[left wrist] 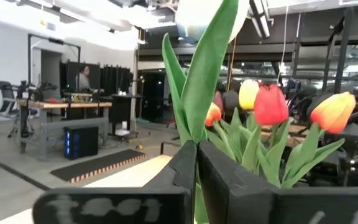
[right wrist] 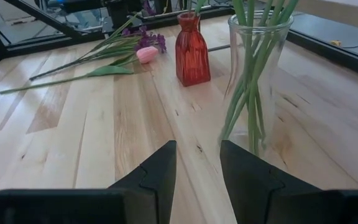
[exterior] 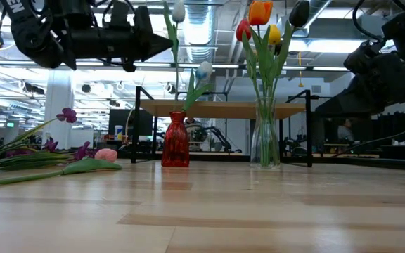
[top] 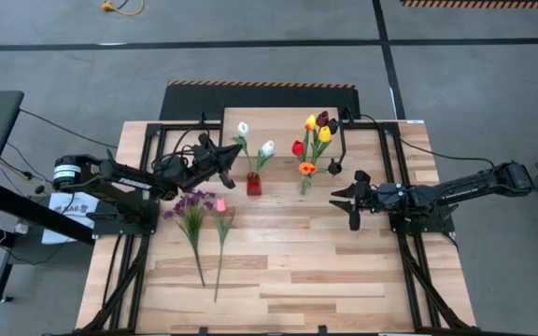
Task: Pick and place flowers into a vace then onto a shelf
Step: Put the white flower into the red vase
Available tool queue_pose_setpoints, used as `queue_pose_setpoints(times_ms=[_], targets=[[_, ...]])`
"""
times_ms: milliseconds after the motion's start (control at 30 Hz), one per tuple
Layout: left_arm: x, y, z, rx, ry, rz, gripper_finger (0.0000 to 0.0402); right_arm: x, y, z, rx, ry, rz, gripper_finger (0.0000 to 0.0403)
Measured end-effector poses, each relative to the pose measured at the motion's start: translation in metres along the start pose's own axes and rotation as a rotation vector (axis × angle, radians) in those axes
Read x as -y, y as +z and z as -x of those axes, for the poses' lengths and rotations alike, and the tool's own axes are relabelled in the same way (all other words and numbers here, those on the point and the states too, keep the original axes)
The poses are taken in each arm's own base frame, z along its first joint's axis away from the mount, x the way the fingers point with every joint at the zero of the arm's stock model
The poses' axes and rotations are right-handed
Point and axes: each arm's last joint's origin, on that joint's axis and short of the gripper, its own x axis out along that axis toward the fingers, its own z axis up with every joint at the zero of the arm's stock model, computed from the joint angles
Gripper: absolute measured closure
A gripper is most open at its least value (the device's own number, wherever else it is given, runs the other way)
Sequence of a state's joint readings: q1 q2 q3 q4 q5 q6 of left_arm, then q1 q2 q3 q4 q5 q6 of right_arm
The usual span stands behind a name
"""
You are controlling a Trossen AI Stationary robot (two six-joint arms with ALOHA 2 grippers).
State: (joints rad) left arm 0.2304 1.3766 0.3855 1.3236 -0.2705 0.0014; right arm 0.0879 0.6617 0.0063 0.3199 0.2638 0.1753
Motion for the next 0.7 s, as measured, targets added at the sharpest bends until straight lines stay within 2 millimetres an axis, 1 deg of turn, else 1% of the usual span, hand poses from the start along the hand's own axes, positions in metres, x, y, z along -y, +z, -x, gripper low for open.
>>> queue_pose_setpoints(times_ms=[533,600,700], targets=[[-0.0006,-0.0085,0.0002,-0.085,0.005,0.052,0.0401,0.0000,0.0002,0.0000,0.002,0.000,-0.001,0.0285],[0.0001,-0.0084,0.0004,-0.085,0.002,0.058,0.0397,0.0000,0.0002,0.0000,0.002,0.001,-0.001,0.0285],[0.0002,-0.0084,0.0004,-0.085,0.001,0.074,0.0379,-0.0001,0.0002,0.0000,0.002,0.001,-0.001,0.0285]])
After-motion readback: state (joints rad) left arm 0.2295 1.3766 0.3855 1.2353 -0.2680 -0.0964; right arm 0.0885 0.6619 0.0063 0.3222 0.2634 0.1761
